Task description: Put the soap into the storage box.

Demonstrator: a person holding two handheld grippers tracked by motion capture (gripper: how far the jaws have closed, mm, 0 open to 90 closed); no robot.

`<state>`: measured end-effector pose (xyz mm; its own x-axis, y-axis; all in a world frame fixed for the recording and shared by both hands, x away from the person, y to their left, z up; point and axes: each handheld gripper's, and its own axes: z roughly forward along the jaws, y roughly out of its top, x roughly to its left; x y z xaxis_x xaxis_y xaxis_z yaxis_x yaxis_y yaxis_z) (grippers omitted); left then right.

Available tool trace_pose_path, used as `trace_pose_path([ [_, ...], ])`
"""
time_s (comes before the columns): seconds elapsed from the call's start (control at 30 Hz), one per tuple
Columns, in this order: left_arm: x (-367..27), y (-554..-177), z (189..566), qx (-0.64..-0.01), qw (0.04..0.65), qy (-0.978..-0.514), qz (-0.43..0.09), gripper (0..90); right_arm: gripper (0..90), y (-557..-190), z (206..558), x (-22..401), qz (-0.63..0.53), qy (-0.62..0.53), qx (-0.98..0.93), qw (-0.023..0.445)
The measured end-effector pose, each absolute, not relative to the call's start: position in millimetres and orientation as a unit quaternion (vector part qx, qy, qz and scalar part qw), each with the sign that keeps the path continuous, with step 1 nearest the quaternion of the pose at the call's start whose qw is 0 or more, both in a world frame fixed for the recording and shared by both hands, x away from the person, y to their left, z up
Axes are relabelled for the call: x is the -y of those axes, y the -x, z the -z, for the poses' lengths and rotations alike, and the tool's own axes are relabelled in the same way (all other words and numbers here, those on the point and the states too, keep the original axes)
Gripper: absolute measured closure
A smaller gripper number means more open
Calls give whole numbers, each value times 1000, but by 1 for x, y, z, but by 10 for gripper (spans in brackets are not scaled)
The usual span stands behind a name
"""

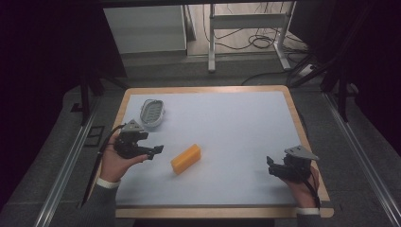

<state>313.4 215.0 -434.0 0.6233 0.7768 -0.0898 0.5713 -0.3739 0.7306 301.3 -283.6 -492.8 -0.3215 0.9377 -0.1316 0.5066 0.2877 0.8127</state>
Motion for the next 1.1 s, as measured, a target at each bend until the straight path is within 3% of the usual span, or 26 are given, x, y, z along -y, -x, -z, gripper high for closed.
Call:
trace_pose_path([
  [1.1, -143, -340, 439, -365, 332, -863, -104, 199, 99, -303, 497, 284, -329, -493, -741, 317],
])
